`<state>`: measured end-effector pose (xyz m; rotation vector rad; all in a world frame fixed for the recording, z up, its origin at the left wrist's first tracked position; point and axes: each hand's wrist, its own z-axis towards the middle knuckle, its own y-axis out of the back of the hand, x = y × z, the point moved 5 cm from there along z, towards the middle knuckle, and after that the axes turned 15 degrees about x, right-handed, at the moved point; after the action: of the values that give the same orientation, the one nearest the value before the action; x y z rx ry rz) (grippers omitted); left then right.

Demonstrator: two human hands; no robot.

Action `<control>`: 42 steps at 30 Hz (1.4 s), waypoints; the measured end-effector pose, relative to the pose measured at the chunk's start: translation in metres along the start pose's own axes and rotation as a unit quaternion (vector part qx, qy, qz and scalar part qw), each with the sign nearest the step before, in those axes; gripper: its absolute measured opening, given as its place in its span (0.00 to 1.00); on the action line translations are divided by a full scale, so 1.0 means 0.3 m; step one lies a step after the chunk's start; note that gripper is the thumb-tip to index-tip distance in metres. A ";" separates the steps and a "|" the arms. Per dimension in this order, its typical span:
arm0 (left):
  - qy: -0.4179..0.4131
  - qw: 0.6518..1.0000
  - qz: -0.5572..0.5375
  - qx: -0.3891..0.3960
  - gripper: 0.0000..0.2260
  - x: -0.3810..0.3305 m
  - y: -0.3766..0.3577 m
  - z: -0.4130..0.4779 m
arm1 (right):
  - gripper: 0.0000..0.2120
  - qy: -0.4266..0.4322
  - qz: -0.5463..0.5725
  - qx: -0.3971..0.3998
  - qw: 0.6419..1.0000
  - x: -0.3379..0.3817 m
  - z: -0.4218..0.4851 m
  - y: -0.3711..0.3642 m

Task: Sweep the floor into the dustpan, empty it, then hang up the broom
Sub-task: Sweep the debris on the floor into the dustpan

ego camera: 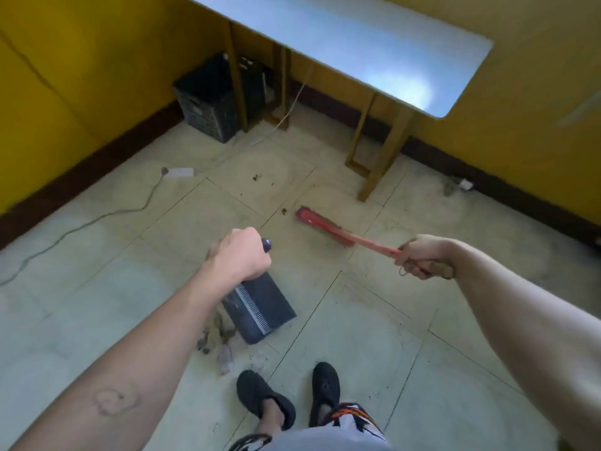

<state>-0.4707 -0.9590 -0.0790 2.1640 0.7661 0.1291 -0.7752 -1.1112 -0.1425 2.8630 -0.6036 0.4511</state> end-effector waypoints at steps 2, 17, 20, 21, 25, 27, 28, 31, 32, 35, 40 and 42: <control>-0.013 1.000 0.012 0.001 0.05 -0.081 -0.027 0.029 | 0.08 -0.003 0.003 -0.036 0.999 -0.115 -0.002 0.067; -0.144 0.982 0.123 -0.018 0.05 -0.780 -0.198 0.078 | 0.03 -0.058 0.363 -0.151 0.918 -0.931 -0.150 0.329; -0.157 0.977 0.148 -0.009 0.06 -0.877 -0.250 0.073 | 0.10 -0.071 0.414 -0.157 0.894 -1.082 -0.150 0.320; -0.160 0.975 0.157 -0.005 0.06 -0.905 -0.265 0.071 | 0.12 -0.076 0.424 -0.160 0.888 -1.126 -0.152 0.310; -0.174 0.966 0.193 0.004 0.07 -0.993 -0.308 0.075 | 0.05 -0.130 0.401 -0.126 0.898 -1.258 -0.128 0.235; -0.180 0.963 0.199 0.005 0.07 -1.004 -0.312 0.076 | 0.05 -0.146 0.363 -0.095 0.915 -1.266 -0.105 0.192; -0.185 0.962 0.201 0.010 0.07 -1.015 -0.322 0.082 | 0.09 -0.151 0.350 -0.089 0.920 -1.270 -0.090 0.176; -0.195 0.957 0.212 0.023 0.06 -1.020 -0.350 0.087 | 0.17 -0.168 0.298 -0.099 0.934 -1.250 -0.042 0.142; -0.195 0.956 0.215 0.026 0.06 -1.016 -0.354 0.085 | 0.16 -0.180 0.275 -0.097 0.939 -1.245 -0.026 0.133; -0.192 0.956 0.218 0.032 0.08 -0.974 -0.350 0.086 | 0.19 -0.239 0.216 -0.079 0.944 -1.237 0.003 0.084; -0.188 0.960 0.206 0.027 0.05 -0.864 -0.312 0.086 | 0.27 -0.286 0.130 -0.053 0.948 -1.188 -0.004 -0.018; -0.192 0.960 0.204 0.022 0.04 -0.803 -0.295 0.080 | 0.29 -0.266 0.124 -0.049 0.955 -1.119 -0.023 -0.073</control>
<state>-0.7000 -1.0685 -0.1211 2.2669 0.0980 -0.0964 -1.0605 -0.9679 -0.2491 2.8152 -1.0445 -0.3341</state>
